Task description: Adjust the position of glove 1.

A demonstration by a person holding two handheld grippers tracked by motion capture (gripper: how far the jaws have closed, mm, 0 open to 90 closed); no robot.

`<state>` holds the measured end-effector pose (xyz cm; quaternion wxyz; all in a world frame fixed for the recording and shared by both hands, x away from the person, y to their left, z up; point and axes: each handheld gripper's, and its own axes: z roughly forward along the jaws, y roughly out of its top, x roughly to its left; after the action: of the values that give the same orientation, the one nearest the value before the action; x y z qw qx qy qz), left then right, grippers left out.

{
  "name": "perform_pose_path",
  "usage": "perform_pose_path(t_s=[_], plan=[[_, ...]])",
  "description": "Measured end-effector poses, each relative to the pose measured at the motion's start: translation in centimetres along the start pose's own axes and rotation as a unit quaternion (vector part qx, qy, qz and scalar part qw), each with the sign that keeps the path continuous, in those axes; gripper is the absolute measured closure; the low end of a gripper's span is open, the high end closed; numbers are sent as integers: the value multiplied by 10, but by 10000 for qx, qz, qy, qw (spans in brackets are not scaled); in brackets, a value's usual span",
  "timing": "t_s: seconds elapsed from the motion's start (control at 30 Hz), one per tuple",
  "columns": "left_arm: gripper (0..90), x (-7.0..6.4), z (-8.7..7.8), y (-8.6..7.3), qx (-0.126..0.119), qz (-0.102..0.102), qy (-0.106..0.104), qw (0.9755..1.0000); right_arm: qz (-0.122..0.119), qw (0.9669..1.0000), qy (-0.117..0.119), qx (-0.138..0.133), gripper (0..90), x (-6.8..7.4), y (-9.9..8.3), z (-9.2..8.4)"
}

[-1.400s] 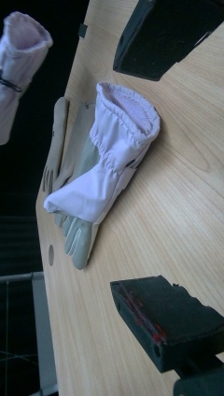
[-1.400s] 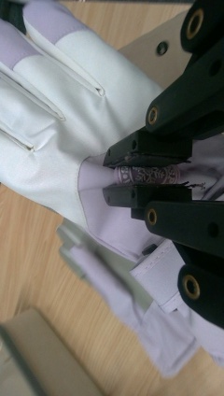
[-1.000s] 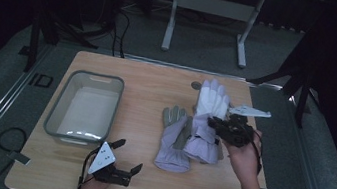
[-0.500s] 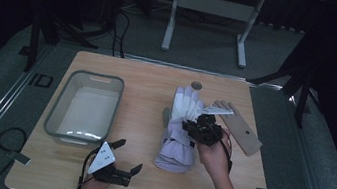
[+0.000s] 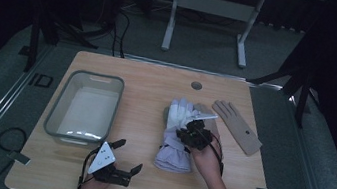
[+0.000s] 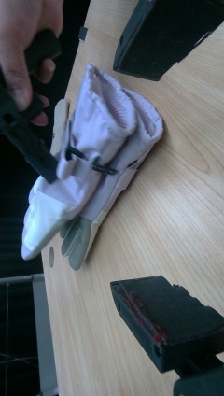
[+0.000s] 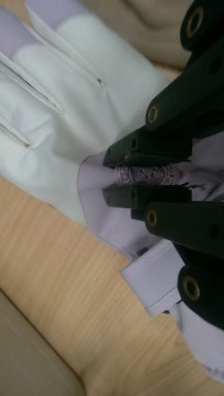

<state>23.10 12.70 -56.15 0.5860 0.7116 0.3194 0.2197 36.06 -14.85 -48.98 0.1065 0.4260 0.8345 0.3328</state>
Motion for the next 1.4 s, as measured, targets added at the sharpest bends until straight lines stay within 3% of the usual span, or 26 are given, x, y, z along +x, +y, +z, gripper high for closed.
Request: perform_pose_path(t_s=[0.23,0.37,0.4,0.5,0.57,0.7,0.8,0.97,1.07,1.13,1.17,1.2,1.3,1.33,1.4], plan=[[0,0,0,0,6,5,-3,10000,-189,9995,235,54,793,1,-1,8],[0,0,0,0,2,4,-1,10000,-284,9982,531,52,790,2,-2,10],[0,0,0,0,2,0,4,10000,-505,9969,606,53,787,7,-2,11],[0,0,0,0,-7,-8,11,10000,-761,9942,753,40,784,10,-2,13],[0,0,0,0,3,-8,9,10000,-897,9930,771,23,777,12,-1,14],[0,0,0,0,4,-11,10,10000,-930,9932,700,-9,741,13,-1,13],[0,0,0,0,25,-10,34,10000,-906,9930,740,-187,657,9,-1,8],[0,-3,2,1,172,72,109,9998,-945,9930,564,-435,400,5,-4,-5],[0,-6,3,5,273,109,210,9993,-767,9929,737,-535,303,-1,-6,-15],[0,-7,3,6,292,52,216,9993,-738,9923,826,-553,276,-4,-7,-19],[0,-7,5,9,426,-124,269,9987,-691,9924,821,-602,275,-7,-8,-23],[0,-7,6,11,487,-176,272,9983,-595,9912,915,-748,188,-12,-11,-31],[0,-9,9,16,713,-292,310,9965,-576,9907,804,-933,152,-17,-15,-38],[0,-10,10,18,744,-342,281,9962,-625,9897,825,-994,124,-19,-18,-40],[0,-10,10,22,717,-384,264,9963,-812,9842,907,-1284,131,-23,-24,-43]])
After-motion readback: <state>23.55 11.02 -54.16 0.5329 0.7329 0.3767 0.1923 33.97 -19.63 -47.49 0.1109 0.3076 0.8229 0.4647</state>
